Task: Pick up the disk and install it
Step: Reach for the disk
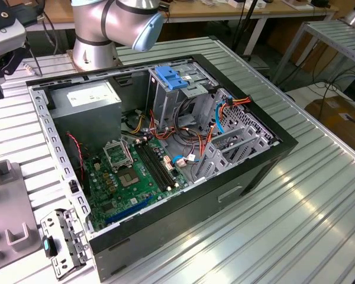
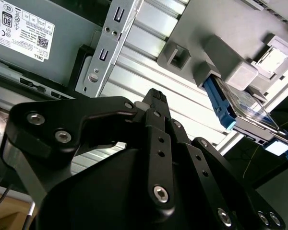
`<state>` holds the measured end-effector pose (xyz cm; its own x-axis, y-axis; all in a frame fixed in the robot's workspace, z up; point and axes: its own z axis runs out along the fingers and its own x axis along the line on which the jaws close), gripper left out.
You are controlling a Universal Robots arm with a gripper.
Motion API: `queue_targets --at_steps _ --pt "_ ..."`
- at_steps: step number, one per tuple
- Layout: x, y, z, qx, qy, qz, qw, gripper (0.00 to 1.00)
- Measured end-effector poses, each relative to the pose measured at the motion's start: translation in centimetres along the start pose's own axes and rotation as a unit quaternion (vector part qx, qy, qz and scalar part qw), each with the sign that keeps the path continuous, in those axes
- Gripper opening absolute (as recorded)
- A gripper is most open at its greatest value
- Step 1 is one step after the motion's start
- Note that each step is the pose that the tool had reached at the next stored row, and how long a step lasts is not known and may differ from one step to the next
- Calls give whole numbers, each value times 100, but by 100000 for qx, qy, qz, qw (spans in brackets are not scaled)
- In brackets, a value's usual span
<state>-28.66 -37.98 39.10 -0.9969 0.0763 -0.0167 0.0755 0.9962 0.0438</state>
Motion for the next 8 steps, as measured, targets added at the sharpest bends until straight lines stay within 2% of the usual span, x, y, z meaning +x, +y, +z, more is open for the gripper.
queue_targets --at_steps 8 --pt "145 -11 0 2 11 -2 100000 11"
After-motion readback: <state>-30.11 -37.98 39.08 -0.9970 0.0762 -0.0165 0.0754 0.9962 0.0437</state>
